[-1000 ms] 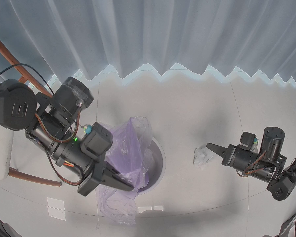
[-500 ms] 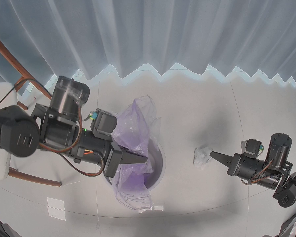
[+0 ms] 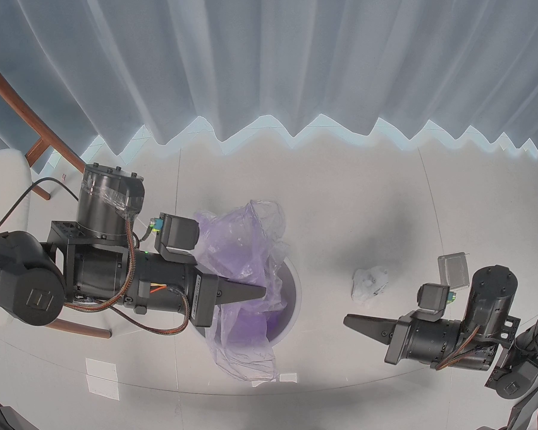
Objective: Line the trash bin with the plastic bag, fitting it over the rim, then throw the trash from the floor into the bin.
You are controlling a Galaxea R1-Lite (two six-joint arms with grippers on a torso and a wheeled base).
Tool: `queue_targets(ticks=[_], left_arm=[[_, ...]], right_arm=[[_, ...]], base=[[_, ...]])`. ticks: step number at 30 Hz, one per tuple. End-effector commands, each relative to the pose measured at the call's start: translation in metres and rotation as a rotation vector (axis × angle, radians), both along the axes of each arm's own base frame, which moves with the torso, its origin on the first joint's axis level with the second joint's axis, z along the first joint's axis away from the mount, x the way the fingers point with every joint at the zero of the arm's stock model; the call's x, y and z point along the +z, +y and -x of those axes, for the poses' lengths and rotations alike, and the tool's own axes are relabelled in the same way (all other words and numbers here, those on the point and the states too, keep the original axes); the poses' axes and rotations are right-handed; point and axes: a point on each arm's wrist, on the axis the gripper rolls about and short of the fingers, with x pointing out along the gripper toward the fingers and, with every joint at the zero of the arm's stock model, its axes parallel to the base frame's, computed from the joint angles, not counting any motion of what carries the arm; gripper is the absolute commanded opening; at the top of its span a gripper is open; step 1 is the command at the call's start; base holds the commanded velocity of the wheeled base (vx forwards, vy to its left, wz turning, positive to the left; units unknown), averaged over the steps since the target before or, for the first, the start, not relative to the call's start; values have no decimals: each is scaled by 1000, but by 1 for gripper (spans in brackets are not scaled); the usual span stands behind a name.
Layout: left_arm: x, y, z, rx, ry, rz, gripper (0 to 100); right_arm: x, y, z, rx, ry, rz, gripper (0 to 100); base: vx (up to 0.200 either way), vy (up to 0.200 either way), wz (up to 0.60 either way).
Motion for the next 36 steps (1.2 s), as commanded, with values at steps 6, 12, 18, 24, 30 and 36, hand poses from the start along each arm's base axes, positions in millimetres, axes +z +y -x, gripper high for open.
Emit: queue_targets(ticks=[6, 12, 18, 24, 30, 36], left_arm=[[-4, 4, -2, 50, 15, 58, 0], [-6, 3, 3, 94, -2, 38, 0], [-2, 3, 8, 114, -19, 37, 0], [-1, 3, 8, 141, -15, 38, 0], [3, 5, 10, 143, -26, 47, 0], [4, 5, 10, 141, -32, 48, 0]], right_arm=[[-19, 34, 14, 99, -9, 19, 100], [-34, 63, 18, -42, -91, 128, 100], [-31, 75, 24, -22, -263, 197, 100], [-51, 72, 37, 39, -238, 293, 100], [-59, 78, 48, 102, -250, 327, 100], [-62, 92, 39, 86, -282, 284, 100]], base=[[0, 0, 0], [0, 0, 0], [0, 0, 0], [0, 0, 0], [0, 0, 0], [0, 0, 0]])
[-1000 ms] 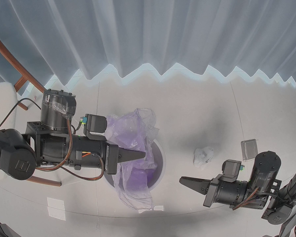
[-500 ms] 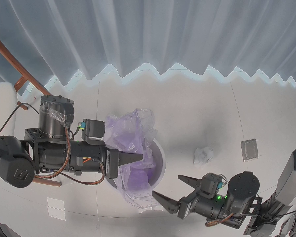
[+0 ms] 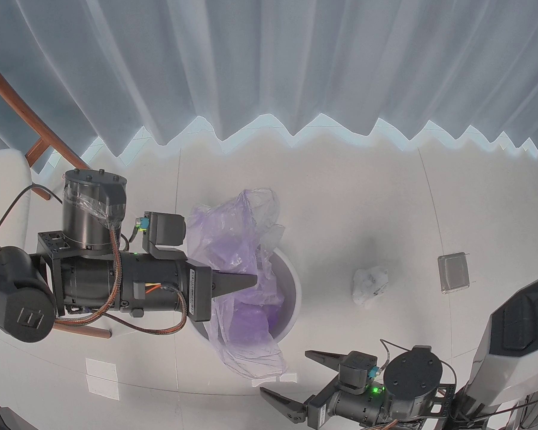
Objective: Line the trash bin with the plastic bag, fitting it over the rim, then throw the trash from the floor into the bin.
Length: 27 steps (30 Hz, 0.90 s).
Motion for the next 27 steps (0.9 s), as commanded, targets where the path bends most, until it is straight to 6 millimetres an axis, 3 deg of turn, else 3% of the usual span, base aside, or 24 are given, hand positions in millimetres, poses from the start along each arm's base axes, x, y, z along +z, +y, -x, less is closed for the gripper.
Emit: queue_targets(ticks=[1, 14, 26, 27], left_arm=[[1, 1, 1, -1, -5, 2, 0], [0, 2, 2, -2, -2, 0, 0], [1, 2, 3, -1, -5, 2, 0], [1, 2, 3, -1, -5, 2, 0]], right_arm=[[-7, 10, -8, -7, -9, -16, 100], [-14, 23, -46, -93, -42, -64, 100], [-20, 41, -59, -116, -70, -115, 100], [-20, 41, -58, -120, -69, -118, 0]], base=[[0, 0, 0], [0, 0, 0], [0, 0, 0], [0, 0, 0]])
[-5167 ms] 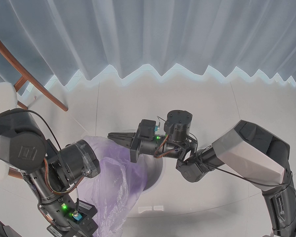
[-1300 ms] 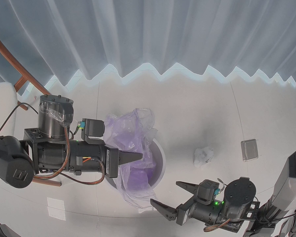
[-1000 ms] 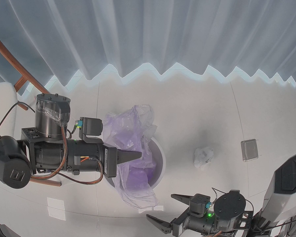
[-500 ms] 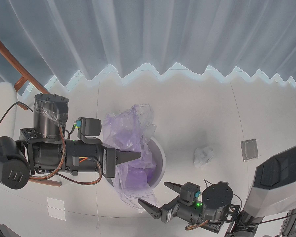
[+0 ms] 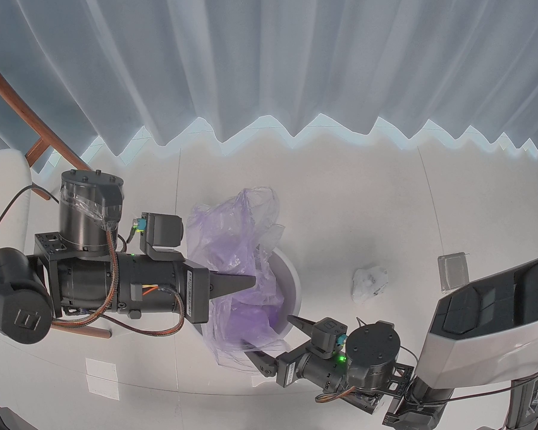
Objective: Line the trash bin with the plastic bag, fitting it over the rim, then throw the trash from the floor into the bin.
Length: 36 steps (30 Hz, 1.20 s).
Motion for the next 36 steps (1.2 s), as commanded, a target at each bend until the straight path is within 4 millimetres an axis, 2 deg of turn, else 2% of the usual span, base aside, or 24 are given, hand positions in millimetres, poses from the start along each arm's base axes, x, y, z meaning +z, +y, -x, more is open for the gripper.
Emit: queue_targets(ticks=[1, 6, 9, 10, 14, 15, 19, 26, 32, 36], left_arm=[[1, 0, 0, 0, -3, 1, 0], [1, 0, 1, -1, -2, 2, 0], [2, 1, 1, -1, -4, 4, 0], [2, 1, 2, 1, -3, 3, 0], [3, 3, 4, -2, -5, 10, 0], [4, 3, 5, -2, -7, 11, 100], [3, 6, 10, 2, 0, 12, 100], [18, 19, 29, 111, 39, 82, 100], [8, 41, 46, 174, 76, 82, 100], [3, 46, 49, 187, 88, 75, 100]], right_arm=[[-3, 3, -1, -6, -1, -11, 0], [4, 1, 5, -2, 8, -32, 0], [6, 0, 13, 10, 33, -47, 0], [10, 0, 22, 18, 54, -67, 0], [13, -1, 29, 2, 70, -80, 0], [13, -1, 29, 1, 71, -81, 0], [18, -4, 30, -6, 90, -111, 0], [34, -20, 35, -36, 112, -162, 0], [33, -29, 40, -39, 127, -139, 0], [34, -29, 41, -35, 124, -141, 0]], base=[[0, 0, 0], [0, 0, 0], [0, 0, 0], [0, 0, 0], [0, 0, 0], [0, 0, 0], [0, 0, 0], [0, 0, 0], [0, 0, 0], [0, 0, 0]])
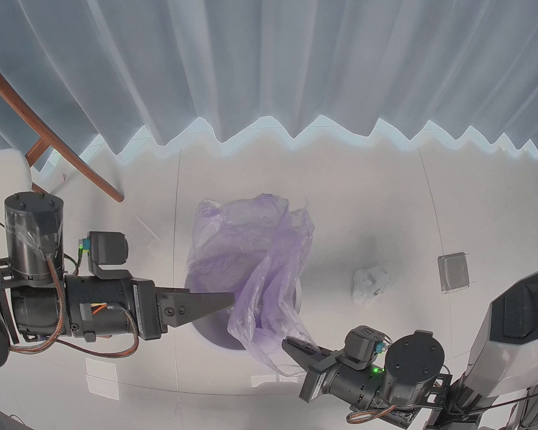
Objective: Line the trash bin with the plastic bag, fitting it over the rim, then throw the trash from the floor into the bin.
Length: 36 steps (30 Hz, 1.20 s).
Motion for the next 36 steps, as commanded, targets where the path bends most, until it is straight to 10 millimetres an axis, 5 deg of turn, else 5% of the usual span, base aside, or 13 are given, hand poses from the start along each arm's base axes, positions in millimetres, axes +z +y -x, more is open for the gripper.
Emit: queue_targets(ticks=[1, 10, 15, 27, 36], left_arm=[[2, 10, 8, 23, -13, 9, 100], [5, 0, -10, 12, -17, 8, 100], [15, -30, -42, -27, -35, 17, 100], [0, -96, -100, -60, -72, -59, 100], [-5, -97, -103, -9, -52, -85, 100]], right_arm=[[6, -2, 2, 3, -13, -20, 0], [4, 0, 4, 14, -13, -14, 0], [1, 6, 12, 48, -6, -4, 0], [-3, 13, 24, 96, -2, 10, 0], [-3, 12, 22, 89, -1, 11, 0]], base=[[0, 0, 0], [0, 0, 0], [0, 0, 0], [0, 0, 0], [0, 0, 0]])
